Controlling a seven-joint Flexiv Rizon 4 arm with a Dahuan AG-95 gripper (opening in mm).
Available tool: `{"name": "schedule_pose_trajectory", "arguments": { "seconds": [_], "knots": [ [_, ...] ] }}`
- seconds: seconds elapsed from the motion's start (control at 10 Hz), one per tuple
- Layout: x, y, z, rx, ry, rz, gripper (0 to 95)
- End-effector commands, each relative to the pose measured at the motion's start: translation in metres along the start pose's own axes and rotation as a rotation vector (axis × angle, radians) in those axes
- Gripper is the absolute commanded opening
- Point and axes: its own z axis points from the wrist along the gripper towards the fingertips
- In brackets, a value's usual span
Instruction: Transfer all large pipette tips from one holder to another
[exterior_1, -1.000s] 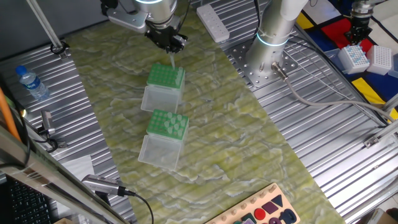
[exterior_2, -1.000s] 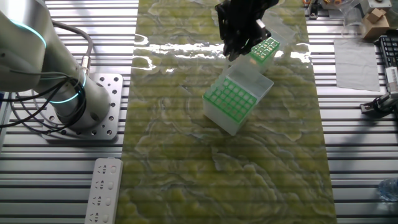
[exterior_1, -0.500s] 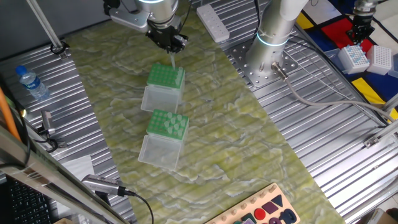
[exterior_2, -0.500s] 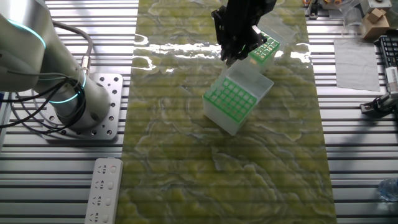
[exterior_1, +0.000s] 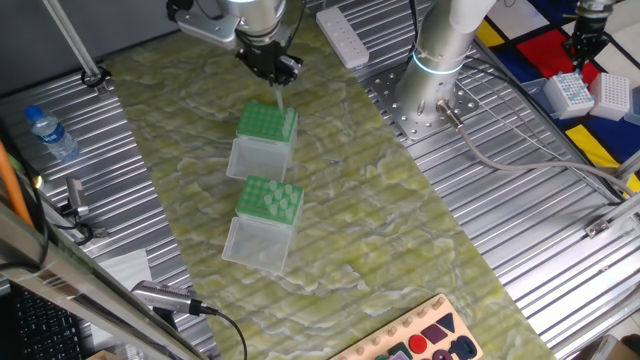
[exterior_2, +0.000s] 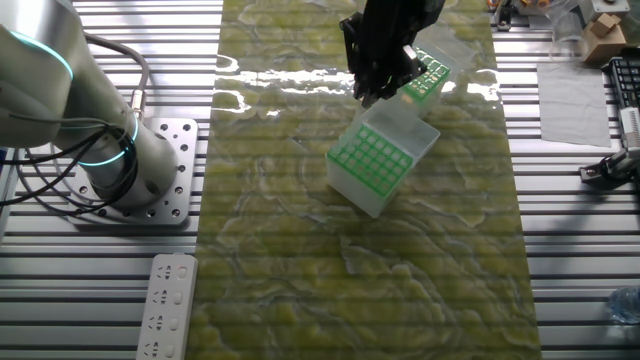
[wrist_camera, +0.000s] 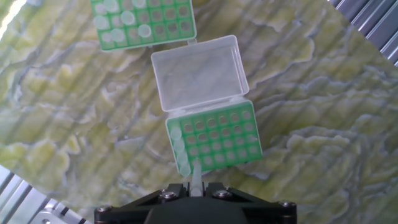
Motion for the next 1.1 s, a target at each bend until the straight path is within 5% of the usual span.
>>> {"name": "schedule_pose_trajectory", "arguments": {
  "seconds": [0.1,0.7,1.1],
  "knots": [
    [0.0,0.001,0.002,-0.008,-0.01,0.012,0.0],
    [0.003,0.001,0.012,-0.011,-0.03,0.014,0.0],
    [0.009,0.002,0.025,0.01,-0.077,-0.007,0.0]
  ]
}}
